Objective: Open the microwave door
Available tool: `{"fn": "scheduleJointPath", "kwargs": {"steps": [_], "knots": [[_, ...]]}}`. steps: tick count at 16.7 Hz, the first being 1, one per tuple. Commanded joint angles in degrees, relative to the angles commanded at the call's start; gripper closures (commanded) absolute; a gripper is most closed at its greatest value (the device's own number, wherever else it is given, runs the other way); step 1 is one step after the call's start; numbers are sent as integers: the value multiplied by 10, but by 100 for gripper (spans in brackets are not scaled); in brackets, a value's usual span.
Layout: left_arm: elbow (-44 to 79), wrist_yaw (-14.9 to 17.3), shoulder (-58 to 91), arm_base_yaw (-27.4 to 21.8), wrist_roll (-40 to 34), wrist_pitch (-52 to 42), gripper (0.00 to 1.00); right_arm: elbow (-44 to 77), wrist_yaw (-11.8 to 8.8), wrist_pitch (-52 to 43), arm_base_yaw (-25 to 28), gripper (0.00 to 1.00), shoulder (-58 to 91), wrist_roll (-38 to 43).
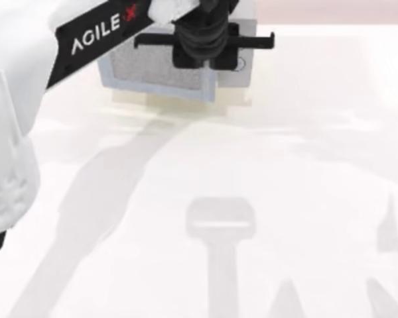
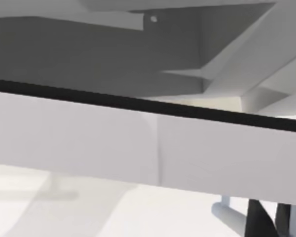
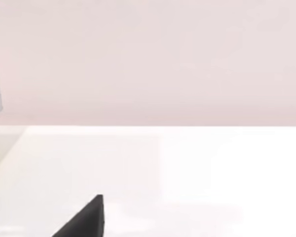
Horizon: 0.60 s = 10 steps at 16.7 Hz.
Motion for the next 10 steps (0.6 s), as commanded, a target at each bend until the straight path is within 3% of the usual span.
{"fn": "scheduleJointPath", "kwargs": {"steps": [10], "knots": [[-101, 28, -62, 6, 57, 52, 100, 0, 0, 0, 0, 0, 0, 0]]}}
